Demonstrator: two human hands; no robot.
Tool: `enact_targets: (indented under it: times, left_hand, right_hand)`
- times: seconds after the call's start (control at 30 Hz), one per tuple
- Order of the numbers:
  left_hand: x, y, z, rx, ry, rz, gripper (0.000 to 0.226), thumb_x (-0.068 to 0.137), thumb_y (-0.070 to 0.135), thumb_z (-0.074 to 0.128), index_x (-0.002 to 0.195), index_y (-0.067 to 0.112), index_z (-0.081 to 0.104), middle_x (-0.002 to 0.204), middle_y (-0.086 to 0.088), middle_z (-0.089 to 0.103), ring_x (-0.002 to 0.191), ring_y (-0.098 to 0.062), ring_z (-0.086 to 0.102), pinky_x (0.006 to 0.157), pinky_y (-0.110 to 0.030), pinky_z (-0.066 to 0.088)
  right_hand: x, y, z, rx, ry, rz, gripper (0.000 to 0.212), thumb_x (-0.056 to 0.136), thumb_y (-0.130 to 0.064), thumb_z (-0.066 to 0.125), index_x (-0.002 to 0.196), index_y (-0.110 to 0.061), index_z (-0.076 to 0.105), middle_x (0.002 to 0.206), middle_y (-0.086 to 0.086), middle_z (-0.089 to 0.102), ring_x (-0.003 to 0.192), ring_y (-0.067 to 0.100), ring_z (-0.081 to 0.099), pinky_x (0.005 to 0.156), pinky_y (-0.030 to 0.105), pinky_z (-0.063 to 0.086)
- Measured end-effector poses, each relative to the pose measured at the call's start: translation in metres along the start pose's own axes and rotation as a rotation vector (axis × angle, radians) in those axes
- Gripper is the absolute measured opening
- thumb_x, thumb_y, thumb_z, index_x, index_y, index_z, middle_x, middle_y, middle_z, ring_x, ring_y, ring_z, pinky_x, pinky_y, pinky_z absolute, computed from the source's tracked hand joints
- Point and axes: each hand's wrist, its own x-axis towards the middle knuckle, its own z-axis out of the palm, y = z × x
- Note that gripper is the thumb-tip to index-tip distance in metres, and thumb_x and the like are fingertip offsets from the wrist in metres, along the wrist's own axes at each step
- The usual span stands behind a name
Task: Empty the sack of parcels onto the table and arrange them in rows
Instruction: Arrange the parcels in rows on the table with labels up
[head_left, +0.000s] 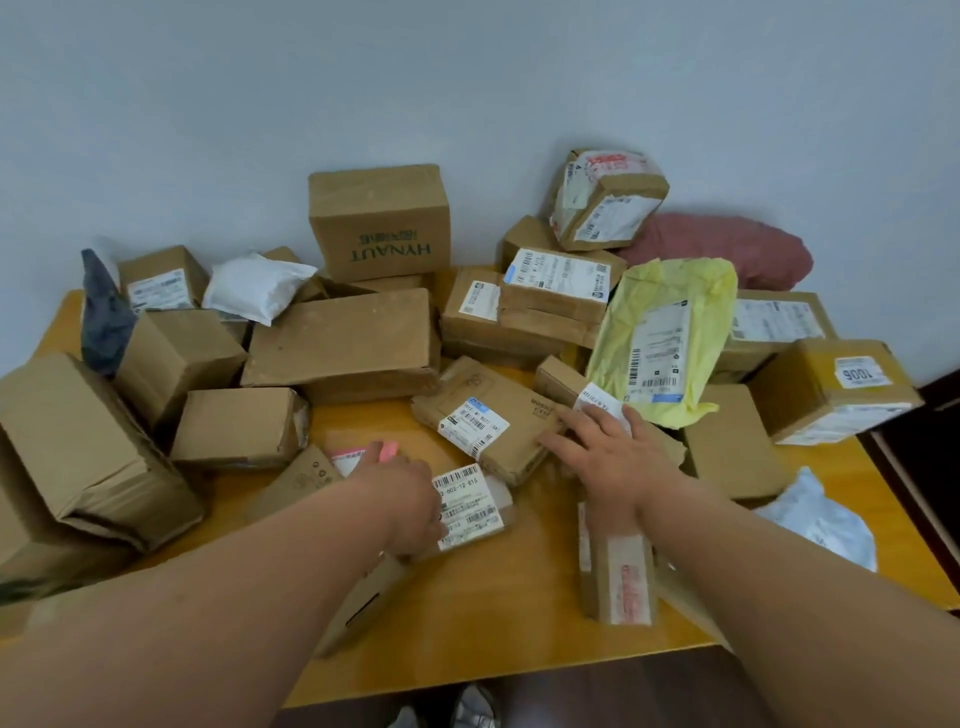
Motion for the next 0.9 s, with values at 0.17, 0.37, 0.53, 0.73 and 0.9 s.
enact_targets:
  times: [0.17,0.37,0.53,0.73,0.9]
  left_hand:
    - [-0.003,0.009,0.001,-0.089,0.149,-0.022,0.046,0.098,0.049,0.043,0.137,0.026,0.053,0.143,-0.005,0.046,0.137,-0.028,0.037,0.119,-0.059,0.003]
    - [0.006,0.034,-0.003,-0.232,0.360,-0.022,0.059,0.097,0.049,0.046,0.151,0.034,0.029,0.157,-0.001,0.031,0.143,-0.026,0.031,0.119,-0.050,0.017]
    - [0.007,0.055,-0.019,-0.324,0.251,-0.061,0.070,0.096,0.052,0.046,0.156,0.039,0.011,0.166,0.000,0.009,0.151,-0.029,0.014,0.120,-0.056,0.010]
    - [0.015,0.078,-0.036,-0.416,0.273,-0.130,0.048,0.099,0.050,0.041,0.145,0.040,0.040,0.146,0.003,0.047,0.138,-0.020,0.040,0.121,-0.054,0.008]
    - [0.016,0.087,-0.044,-0.433,0.312,-0.179,0.051,0.100,0.050,0.040,0.149,0.037,0.036,0.152,0.003,0.042,0.143,-0.019,0.033,0.121,-0.050,0.007]
  right_hand:
    - [-0.024,0.005,0.007,0.123,0.213,0.118,0.081,0.083,-0.043,0.055,0.153,-0.038,0.014,0.163,0.001,0.011,0.149,0.029,0.005,0.122,0.050,0.002]
    - [-0.049,0.024,0.018,0.240,0.288,0.350,0.069,0.090,-0.036,0.053,0.152,-0.029,0.024,0.161,0.001,0.020,0.146,0.027,0.017,0.119,0.048,0.015]
    - [-0.048,0.032,0.023,0.234,0.195,0.276,0.060,0.088,-0.039,0.051,0.146,-0.027,0.040,0.149,-0.001,0.039,0.137,0.025,0.033,0.119,0.048,0.015]
    - [-0.040,0.048,0.002,0.158,0.449,0.162,0.029,0.091,-0.041,0.047,0.113,-0.025,0.057,0.112,-0.002,0.055,0.111,0.023,0.048,0.098,0.039,0.035]
    - [-0.021,0.075,-0.019,0.145,0.454,0.149,0.052,0.090,-0.033,0.050,0.142,-0.025,0.044,0.151,0.003,0.035,0.140,0.027,0.026,0.114,0.045,0.022]
